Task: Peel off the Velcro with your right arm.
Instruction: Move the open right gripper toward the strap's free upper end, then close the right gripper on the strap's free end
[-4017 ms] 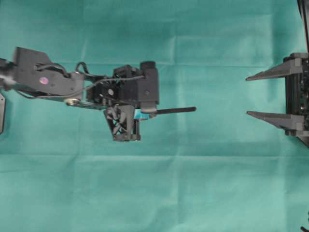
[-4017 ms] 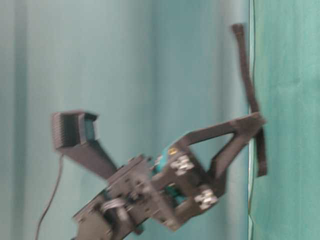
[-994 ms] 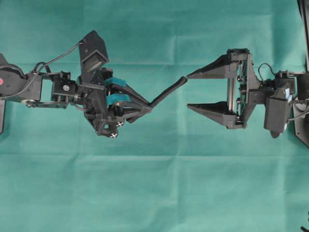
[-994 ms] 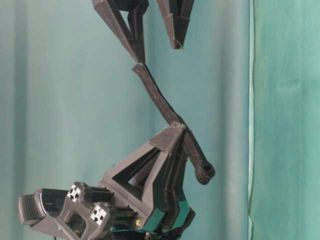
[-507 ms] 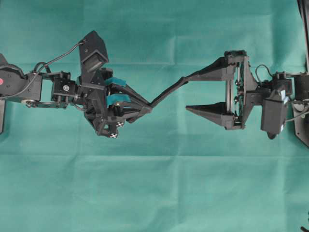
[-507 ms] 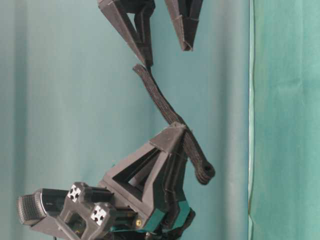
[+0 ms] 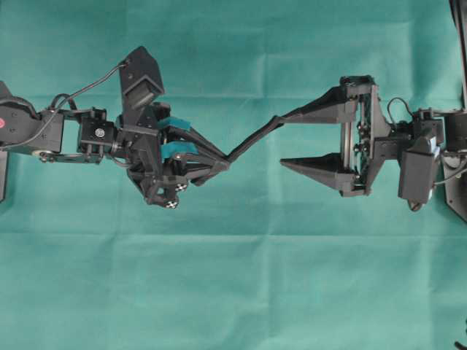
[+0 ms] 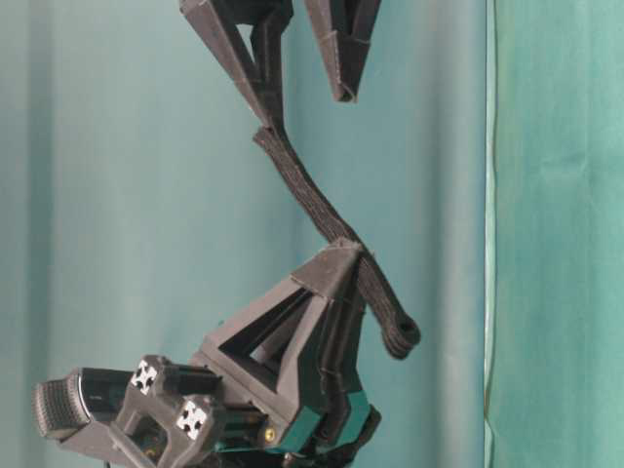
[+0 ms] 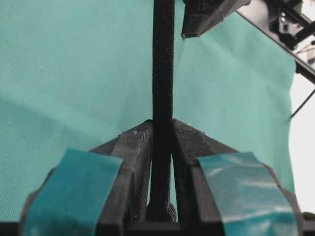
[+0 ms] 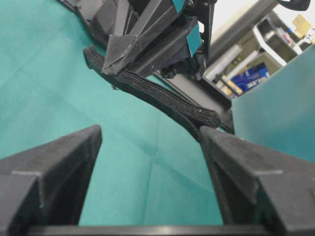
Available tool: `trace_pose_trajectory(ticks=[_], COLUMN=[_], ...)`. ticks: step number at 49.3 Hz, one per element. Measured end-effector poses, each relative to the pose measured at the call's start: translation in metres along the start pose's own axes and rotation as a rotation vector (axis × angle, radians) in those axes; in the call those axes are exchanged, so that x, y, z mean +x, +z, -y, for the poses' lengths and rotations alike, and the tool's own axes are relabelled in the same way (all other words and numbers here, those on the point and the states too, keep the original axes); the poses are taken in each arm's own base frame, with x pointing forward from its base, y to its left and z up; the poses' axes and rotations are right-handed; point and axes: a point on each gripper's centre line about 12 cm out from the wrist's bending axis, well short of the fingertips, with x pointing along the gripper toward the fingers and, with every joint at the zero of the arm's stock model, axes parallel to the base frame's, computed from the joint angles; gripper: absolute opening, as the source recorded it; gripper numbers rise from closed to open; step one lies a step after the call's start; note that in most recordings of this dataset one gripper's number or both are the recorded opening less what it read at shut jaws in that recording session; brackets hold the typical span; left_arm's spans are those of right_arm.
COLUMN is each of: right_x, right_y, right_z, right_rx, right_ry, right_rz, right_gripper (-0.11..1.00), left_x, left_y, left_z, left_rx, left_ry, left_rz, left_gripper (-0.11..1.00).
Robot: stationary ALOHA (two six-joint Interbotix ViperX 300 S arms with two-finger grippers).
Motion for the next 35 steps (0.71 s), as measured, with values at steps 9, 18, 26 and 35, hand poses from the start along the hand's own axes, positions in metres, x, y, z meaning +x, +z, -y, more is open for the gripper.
trace_pose_trajectory(ticks=[9,18,26,35], right_x=[-0.0002,0.0000,-0.0002,-0.0002], right_y=[0.0004,-0.0002,-0.0012,-0.0014], right_z=[0.0002,0.0004,0.0020,0.0029], right_rx=[0.000,0.000,0.000,0.000], right_ry=[-0.001,-0.001,-0.007,-0.010], right_rz=[0.001,-0.001,-0.004,-0.004], right_gripper=[0.15,0.13,0.13,0.13], left_x=[0.0000,0.0000,0.0000,0.0000], left_y=[0.0000,-0.0003,-0.0003,-0.0003], left_z=[0.0000,0.0005,0.0005,0.0005], left_rx=[0.000,0.000,0.000,0.002], left_ry=[0.000,-0.001,-0.001,-0.002], left_rz=[0.000,-0.001,-0.001,-0.001], left_gripper=[0.10,0.10,0.10,0.10])
